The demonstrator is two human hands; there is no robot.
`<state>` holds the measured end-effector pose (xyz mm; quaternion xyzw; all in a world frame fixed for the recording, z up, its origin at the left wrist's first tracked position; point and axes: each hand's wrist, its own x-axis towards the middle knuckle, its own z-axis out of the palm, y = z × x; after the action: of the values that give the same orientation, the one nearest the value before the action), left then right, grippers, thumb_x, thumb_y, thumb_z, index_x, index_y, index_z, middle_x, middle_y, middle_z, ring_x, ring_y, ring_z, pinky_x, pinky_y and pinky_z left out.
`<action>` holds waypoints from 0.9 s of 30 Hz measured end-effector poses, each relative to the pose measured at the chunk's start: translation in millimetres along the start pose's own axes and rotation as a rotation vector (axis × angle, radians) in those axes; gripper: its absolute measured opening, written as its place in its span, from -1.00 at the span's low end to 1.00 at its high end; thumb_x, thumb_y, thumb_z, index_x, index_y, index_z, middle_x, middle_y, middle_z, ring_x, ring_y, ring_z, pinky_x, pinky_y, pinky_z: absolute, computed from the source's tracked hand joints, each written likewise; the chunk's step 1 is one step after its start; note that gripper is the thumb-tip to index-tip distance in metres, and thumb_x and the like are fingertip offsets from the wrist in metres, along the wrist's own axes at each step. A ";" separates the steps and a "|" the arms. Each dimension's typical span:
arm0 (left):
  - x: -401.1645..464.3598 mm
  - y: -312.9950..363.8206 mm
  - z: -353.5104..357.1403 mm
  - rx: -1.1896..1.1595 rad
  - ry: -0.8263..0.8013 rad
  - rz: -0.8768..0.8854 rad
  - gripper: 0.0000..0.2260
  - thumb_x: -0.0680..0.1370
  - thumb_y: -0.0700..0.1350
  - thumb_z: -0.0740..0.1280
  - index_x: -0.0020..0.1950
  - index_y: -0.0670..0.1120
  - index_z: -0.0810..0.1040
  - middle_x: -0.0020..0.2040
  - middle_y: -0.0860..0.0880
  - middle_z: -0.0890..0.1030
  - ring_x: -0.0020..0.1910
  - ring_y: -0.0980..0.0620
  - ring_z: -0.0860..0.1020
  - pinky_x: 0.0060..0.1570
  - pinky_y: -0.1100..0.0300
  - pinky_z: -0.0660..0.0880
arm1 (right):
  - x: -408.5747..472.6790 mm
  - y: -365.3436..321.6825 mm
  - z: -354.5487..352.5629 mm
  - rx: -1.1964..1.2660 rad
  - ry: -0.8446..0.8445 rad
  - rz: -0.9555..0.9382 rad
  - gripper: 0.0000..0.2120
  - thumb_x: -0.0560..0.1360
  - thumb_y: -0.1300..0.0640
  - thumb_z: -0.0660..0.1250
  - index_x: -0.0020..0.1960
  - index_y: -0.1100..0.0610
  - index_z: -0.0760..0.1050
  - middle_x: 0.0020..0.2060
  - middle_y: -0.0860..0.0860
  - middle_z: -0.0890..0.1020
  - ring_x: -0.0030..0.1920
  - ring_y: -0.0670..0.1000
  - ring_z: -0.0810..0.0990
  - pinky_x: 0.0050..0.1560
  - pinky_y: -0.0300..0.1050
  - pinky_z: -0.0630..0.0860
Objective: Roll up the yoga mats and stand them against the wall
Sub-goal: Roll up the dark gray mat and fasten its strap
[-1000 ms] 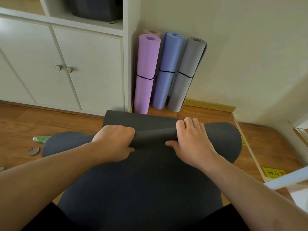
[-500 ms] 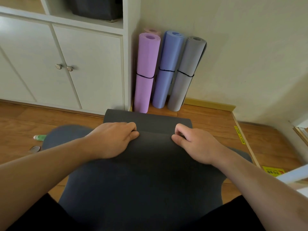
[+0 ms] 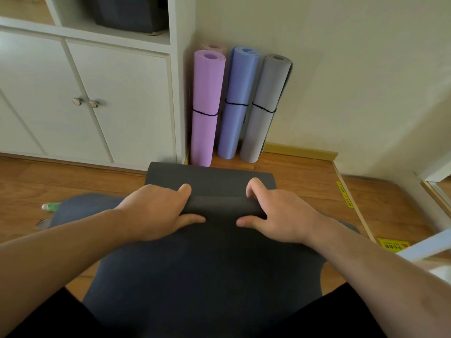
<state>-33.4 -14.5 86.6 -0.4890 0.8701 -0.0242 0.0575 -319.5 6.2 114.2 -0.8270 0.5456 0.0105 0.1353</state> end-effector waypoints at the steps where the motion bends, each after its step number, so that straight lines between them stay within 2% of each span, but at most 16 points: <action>1: 0.0 -2.5 -0.7 -0.069 -0.053 0.007 -0.46 0.52 0.53 -0.05 0.04 0.06 0.24 -0.24 0.08 0.55 -0.29 0.11 0.53 -0.22 0.13 0.51 | -1.4 0.1 -0.4 0.062 -0.035 -0.018 -0.57 0.59 -0.34 0.35 0.11 -0.09 0.23 -0.24 -0.04 0.58 -0.27 -0.07 0.56 -0.26 -0.09 0.49; 4: -1.0 -10.2 -3.5 -0.322 -0.224 0.006 -0.54 0.54 0.48 0.08 0.04 0.11 0.37 -0.17 0.11 0.58 -0.20 0.15 0.56 -0.08 0.15 0.54 | -4.8 -1.1 0.9 0.190 -0.026 -0.073 -0.70 0.64 -0.21 0.37 0.03 -0.10 0.28 -0.19 -0.06 0.58 -0.20 -0.07 0.56 -0.18 -0.04 0.52; 8: 1.3 -6.4 -2.0 -0.476 -0.340 -0.024 -0.42 0.43 0.55 0.08 0.00 0.10 0.55 -0.13 0.09 0.65 -0.16 0.11 0.62 0.00 0.08 0.59 | -5.3 -3.9 1.7 -0.003 0.060 -0.103 -0.76 0.67 -0.22 0.27 0.00 -0.11 0.31 -0.20 -0.12 0.54 -0.20 -0.11 0.52 -0.20 -0.12 0.44; 10: 3.5 -3.1 -1.5 -0.461 -0.375 -0.037 -0.39 0.44 0.56 0.09 0.00 0.08 0.59 -0.12 0.07 0.66 -0.15 0.09 0.64 0.03 0.05 0.61 | -5.5 -8.2 6.1 -0.146 0.073 -0.070 -0.75 0.69 -0.25 0.18 0.02 -0.10 0.29 -0.21 -0.11 0.51 -0.22 -0.10 0.50 -0.21 -0.10 0.45; 12: 4.4 -2.6 -1.5 -0.368 -0.350 -0.031 -0.41 0.47 0.57 0.14 -0.04 0.08 0.58 -0.15 0.07 0.64 -0.18 0.10 0.63 -0.04 0.09 0.61 | -6.8 -13.2 11.7 -0.242 0.048 -0.043 -0.70 0.70 -0.29 0.13 0.03 -0.06 0.26 -0.25 -0.10 0.51 -0.28 -0.10 0.51 -0.30 -0.13 0.42; 15: 4.1 -3.6 0.2 -0.267 -0.330 -0.009 -0.43 0.45 0.58 0.20 -0.07 0.09 0.56 -0.19 0.10 0.62 -0.22 0.14 0.60 -0.16 0.17 0.56 | -5.8 -15.4 12.5 -0.308 -0.041 -0.042 -0.55 0.61 -0.42 0.20 0.03 -0.03 0.29 -0.29 -0.10 0.54 -0.33 -0.11 0.52 -0.35 -0.16 0.38; 18: 5.0 -4.6 2.4 -0.344 -0.427 0.041 -0.54 0.50 0.48 0.29 -0.01 0.09 0.57 -0.15 0.08 0.63 -0.19 0.12 0.61 -0.18 0.24 0.50 | -3.9 -12.8 9.5 -0.141 -0.222 0.016 -0.56 0.56 -0.36 0.36 0.08 -0.08 0.25 -0.21 -0.07 0.57 -0.24 -0.09 0.57 -0.30 -0.17 0.41; 20: 4.2 -7.3 3.5 -0.417 -0.463 0.066 -0.62 0.56 0.40 0.30 0.02 0.10 0.54 -0.12 0.08 0.63 -0.17 0.11 0.61 -0.18 0.27 0.44 | -3.4 -11.5 8.5 0.023 -0.299 0.039 -0.63 0.60 -0.27 0.38 0.07 -0.11 0.25 -0.19 -0.05 0.58 -0.21 -0.09 0.58 -0.26 -0.16 0.42; 25: 2.6 -11.1 0.5 -0.595 -0.411 0.086 -0.75 0.62 0.31 0.28 0.12 0.20 0.36 -0.11 0.06 0.64 -0.18 0.13 0.62 -0.15 0.24 0.48 | -2.9 -0.7 6.3 0.262 -0.238 0.004 -0.80 0.63 -0.16 0.40 -0.02 -0.12 0.41 -0.18 -0.10 0.62 -0.17 -0.15 0.60 -0.15 -0.08 0.47; 27: 2.0 -13.5 -4.0 -0.666 -0.367 0.094 -0.81 0.63 0.27 0.29 0.09 0.22 0.37 -0.15 0.06 0.65 -0.21 0.14 0.61 -0.18 0.22 0.47 | -2.8 2.1 3.8 0.339 -0.203 -0.005 -0.80 0.62 -0.15 0.42 -0.05 -0.09 0.48 -0.18 -0.10 0.63 -0.15 -0.12 0.61 -0.10 -0.02 0.52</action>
<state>-23.5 -23.2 91.8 -0.4369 0.8270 0.3502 0.0513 -322.1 8.9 110.6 -0.7883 0.5211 0.0016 0.3271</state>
